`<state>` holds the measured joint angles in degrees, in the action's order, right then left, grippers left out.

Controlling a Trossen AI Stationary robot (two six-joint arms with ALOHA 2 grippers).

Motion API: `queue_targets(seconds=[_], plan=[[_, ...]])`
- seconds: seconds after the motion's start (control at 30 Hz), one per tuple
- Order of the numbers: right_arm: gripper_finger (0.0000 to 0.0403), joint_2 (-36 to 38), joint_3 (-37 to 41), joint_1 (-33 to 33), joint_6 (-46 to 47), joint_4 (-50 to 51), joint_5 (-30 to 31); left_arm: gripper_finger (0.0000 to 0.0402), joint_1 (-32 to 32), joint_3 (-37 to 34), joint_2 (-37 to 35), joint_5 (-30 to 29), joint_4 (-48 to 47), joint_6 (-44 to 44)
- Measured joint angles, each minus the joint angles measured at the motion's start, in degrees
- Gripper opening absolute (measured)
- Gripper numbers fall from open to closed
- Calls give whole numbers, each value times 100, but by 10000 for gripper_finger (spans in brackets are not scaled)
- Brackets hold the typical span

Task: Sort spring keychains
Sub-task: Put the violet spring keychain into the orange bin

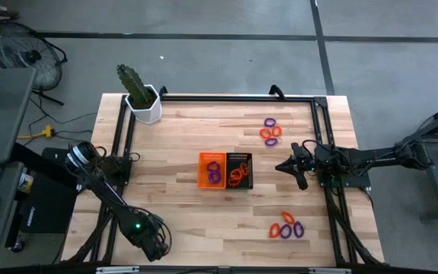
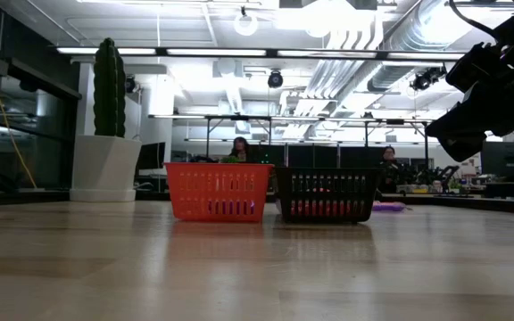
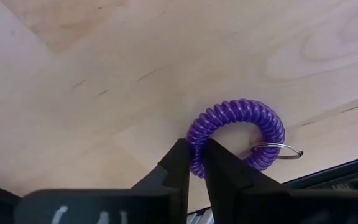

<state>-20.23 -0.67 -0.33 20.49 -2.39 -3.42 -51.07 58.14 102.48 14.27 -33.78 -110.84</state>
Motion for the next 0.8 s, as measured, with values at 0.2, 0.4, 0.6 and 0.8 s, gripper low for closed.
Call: queue_targets(seconds=[0.2, 0.4, 0.6, 0.8], plan=[[12, 0, 0, 0, 0, 0, 1, 29, 338, 531, 39, -950, -815, 666], [12, 0, 0, -1, 0, 0, 1, 29, 838, 1187, 35, -1678, -1258, 1800], [12, 0, 0, 2, 0, 1, 1, 29, 1411, 1975, 26, -2495, -1840, 3371], [12, 0, 0, 2, 0, 1, 1, 28, 1985, 2555, 19, -2887, -2192, 4842]])
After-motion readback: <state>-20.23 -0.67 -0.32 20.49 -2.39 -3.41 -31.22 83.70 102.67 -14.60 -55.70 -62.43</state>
